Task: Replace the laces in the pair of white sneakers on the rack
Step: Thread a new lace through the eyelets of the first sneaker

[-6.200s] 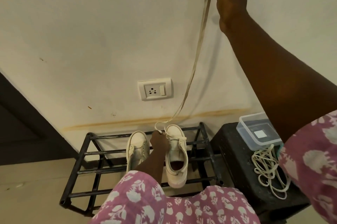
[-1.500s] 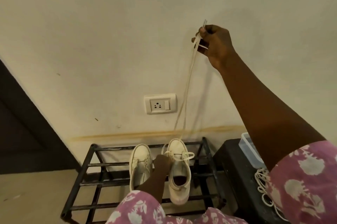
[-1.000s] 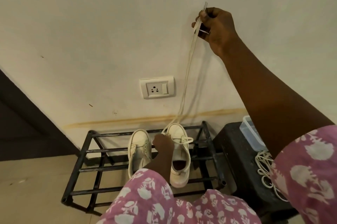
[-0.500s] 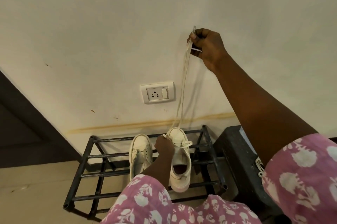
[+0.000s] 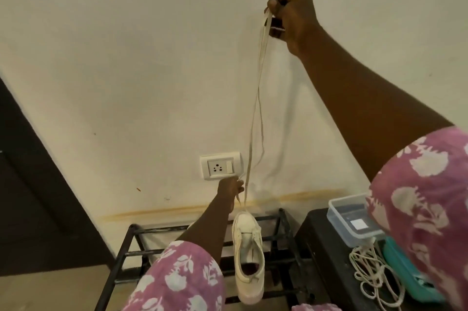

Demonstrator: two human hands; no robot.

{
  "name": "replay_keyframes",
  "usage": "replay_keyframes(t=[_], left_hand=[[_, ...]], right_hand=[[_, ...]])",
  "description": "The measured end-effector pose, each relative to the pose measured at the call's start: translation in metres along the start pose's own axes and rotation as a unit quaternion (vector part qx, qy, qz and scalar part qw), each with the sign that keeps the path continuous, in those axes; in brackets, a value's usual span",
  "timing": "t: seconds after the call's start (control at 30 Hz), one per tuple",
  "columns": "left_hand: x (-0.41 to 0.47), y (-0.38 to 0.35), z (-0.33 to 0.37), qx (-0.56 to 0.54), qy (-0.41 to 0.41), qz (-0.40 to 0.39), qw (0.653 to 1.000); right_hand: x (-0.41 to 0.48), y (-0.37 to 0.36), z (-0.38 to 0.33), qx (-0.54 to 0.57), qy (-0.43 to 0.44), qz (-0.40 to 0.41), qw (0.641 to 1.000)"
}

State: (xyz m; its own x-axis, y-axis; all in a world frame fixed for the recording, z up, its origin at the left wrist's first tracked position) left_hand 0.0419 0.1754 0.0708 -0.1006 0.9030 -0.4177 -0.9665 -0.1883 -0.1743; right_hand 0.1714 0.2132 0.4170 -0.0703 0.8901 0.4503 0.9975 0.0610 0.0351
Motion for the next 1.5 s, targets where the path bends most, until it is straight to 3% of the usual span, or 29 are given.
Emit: replay_keyframes(t=[0.13,0.3,0.4,0.5,0.57,0.83,1.0,1.5], left_hand=[[-0.032,-0.028,0.101,0.072,-0.108,-0.062,0.990],[-0.101,-0.075,0.239,0.096,-0.290,-0.166,0.938],[-0.151,-0.095,0.311,0.099,-0.369,-0.155,0.911],[-0.177,-0.104,0.349,0.176,-0.416,-0.093,0.887],[-0.182,-0.102,0.355,0.208,-0.424,-0.051,0.880],[-0.190,-0.098,0.358,0.067,-0.436,-0.033,0.897],[-0.190,-0.096,0.367,0.073,-0.449,0.034,0.890],[-0.199,-0.092,0.373,0.040,-0.407,-0.007,0.913]], right_hand=[[0.020,0.006,-0.062,0.014,0.018,0.039,0.999],[0.027,0.009,-0.095,-0.064,0.024,0.027,0.997],[0.022,0.011,-0.092,-0.079,0.024,0.012,0.996],[0.019,0.014,-0.093,-0.079,0.045,0.012,0.996],[0.017,0.016,-0.096,-0.072,0.053,0.018,0.996],[0.004,0.015,-0.092,-0.057,0.049,0.030,0.997],[0.002,0.013,-0.100,-0.038,0.062,0.052,0.996],[-0.003,0.009,-0.100,-0.010,0.079,0.026,0.996]])
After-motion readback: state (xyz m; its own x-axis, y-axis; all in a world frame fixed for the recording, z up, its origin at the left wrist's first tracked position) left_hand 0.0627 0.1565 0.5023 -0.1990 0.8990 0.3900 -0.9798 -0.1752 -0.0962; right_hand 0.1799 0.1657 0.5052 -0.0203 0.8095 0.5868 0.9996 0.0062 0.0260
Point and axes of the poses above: each hand's wrist, its own x-axis towards the middle knuckle, its own y-axis out of the back of the hand, z = x × y, the point moved 3 cm from there along x, towards the middle knuckle, and after that the axes turned 6 degrees about -z, right-handed, at the moved point
